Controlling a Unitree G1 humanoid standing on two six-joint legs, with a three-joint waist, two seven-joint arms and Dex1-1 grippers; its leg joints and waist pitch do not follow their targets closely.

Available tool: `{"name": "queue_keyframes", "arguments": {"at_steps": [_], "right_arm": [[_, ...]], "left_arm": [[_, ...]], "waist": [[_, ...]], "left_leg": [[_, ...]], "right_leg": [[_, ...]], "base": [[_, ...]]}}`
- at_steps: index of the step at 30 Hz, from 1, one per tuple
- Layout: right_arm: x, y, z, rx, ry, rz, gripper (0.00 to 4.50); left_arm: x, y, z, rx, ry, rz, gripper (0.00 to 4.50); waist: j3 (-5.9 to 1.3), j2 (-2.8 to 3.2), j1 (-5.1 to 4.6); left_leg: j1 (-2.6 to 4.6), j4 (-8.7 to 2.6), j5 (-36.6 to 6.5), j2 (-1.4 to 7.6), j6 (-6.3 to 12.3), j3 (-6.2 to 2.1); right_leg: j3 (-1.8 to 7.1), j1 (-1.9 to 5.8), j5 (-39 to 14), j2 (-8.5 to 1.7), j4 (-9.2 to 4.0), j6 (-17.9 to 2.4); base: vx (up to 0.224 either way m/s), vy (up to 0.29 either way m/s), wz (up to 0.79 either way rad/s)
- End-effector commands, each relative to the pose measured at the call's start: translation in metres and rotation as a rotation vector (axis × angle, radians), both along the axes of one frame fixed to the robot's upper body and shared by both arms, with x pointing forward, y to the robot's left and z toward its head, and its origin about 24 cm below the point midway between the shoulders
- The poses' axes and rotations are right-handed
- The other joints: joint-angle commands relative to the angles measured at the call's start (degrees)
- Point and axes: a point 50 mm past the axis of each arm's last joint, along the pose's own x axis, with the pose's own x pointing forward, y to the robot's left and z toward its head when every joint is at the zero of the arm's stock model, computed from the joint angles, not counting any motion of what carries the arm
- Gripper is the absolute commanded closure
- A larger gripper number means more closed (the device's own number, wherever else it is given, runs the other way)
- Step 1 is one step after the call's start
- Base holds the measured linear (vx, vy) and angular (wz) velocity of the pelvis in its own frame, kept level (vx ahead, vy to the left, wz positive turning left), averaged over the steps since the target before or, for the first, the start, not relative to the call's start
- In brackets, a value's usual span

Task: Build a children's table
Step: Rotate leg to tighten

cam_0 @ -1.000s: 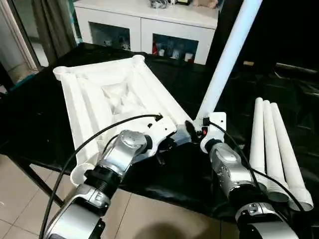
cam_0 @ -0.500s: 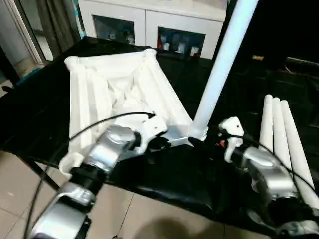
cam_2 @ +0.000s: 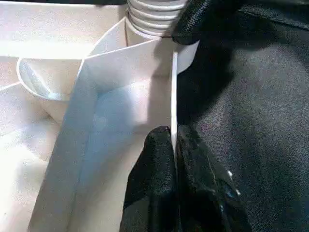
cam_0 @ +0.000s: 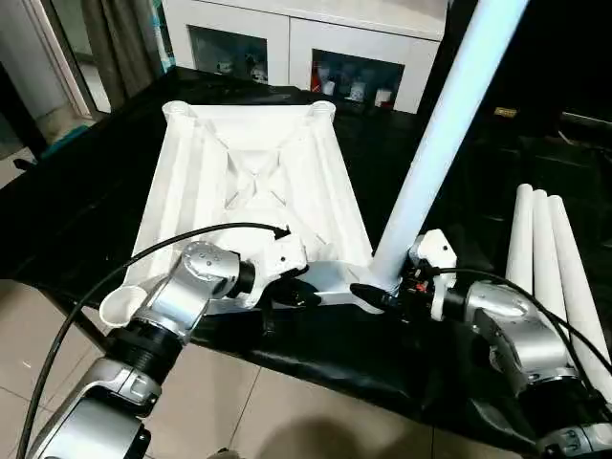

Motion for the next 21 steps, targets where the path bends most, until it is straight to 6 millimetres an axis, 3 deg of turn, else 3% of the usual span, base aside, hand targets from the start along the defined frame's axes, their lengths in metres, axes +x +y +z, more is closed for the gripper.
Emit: {"name": "queue_keyframes", "arguments": {"at_steps": [1, 8, 10, 12, 14, 15, 16, 19, 21], "right_arm": [[0.001, 0.001, 0.001, 0.003, 0.01, 0.01, 0.96], [0.005, -0.004, -0.001, 0.0, 0.009, -0.027, 1.59], [0.009, -0.002, -0.005, 0.03, 0.017, -0.116, 1.67], [0.015, -0.003, -0.012, 0.048, 0.025, -0.246, 1.71], [0.019, -0.001, -0.028, 0.034, 0.058, -0.449, 1.72], [0.019, -0.001, -0.028, 0.035, 0.06, -0.453, 1.73], [0.019, 0.001, -0.032, 0.036, 0.07, -0.491, 1.73], [0.02, 0.013, -0.046, 0.018, 0.115, -0.656, 1.73], [0.021, 0.03, -0.051, 0.003, 0.13, -0.718, 1.73]], "left_arm": [[-0.009, -0.004, -0.01, 0.005, 0.055, -0.039, 4.5], [-0.011, -0.005, -0.013, 0.011, 0.078, -0.025, 4.5], [-0.011, -0.007, -0.016, 0.021, 0.099, 0.006, 4.5], [-0.008, -0.01, -0.018, 0.024, 0.107, 0.06, 4.5], [0.0, -0.02, -0.023, 0.042, 0.072, 0.172, 4.5], [0.0, -0.02, -0.023, 0.042, 0.072, 0.176, 4.5], [0.002, -0.023, -0.024, 0.042, 0.065, 0.21, 4.5], [0.008, -0.039, -0.026, 0.031, 0.049, 0.317, 4.5], [0.014, -0.049, -0.027, 0.047, 0.013, 0.372, 4.5]], "waist": [[-3.26, -0.47, 0.18], [-3.43, -0.65, 0.25], [-3.34, -0.67, 0.15], [-3.15, -0.59, -0.13], [-2.71, -0.86, -0.76], [-2.61, -0.81, -0.76], [-2.58, -0.89, -0.79], [-2.2, -0.71, -0.73], [-2.19, -0.64, -0.7]], "left_leg": [[0.78, -2.82, 1.95, 2.32, 9.17, -0.45], [0.72, -2.5, 4.04, 2.24, 10.17, -0.46], [0.69, -2.56, 3.52, 2.29, 10.07, -0.42], [0.73, -2.82, 1.68, 2.43, 8.9, -0.46], [0.99, -3.43, -2.94, 2.55, 5.63, -0.38], [1.13, -3.59, -4.46, 2.56, 4.57, -0.45], [1.06, -3.65, -6.4, 2.44, 3.18, -0.37], [1.47, -4.16, -10.22, 2.33, 0.65, -0.43], [1.52, -4.36, -11.16, 2.38, -0.17, -0.52]], "right_leg": [[2.44, 2.75, 17.05, -3.18, -2.73, -18.12], [2.34, 2.76, 18.98, -3.12, -2.38, -18.4], [2.36, 2.63, 17.69, -3.24, -2.4, -18.58], [2.37, 2.49, 14.44, -3.33, -2.72, -18.54], [2.5, 2.21, 6.96, -3.43, -3.47, -18.13], [2.52, 2.21, 4.48, -3.55, -3.72, -17.86], [2.66, 2.38, 1.18, -3.51, -4.03, -16.85], [2.92, 1.8, -5.52, -3.38, -4.9, -14.35], [3.05, 1.59, -6.85, -3.41, -5.12, -13.27]], "base": [[0.0, 0.0, 0.0], [0.0, 0.0, 0.0], [0.0, 0.0, 0.0], [0.0, 0.0, 0.0], [0.0, 0.0, 0.0], [-0.066, 0.0, -0.03], [0.0, 0.0, 0.0], [0.0, 0.0, 0.0], [0.0, 0.0, 0.0]]}}
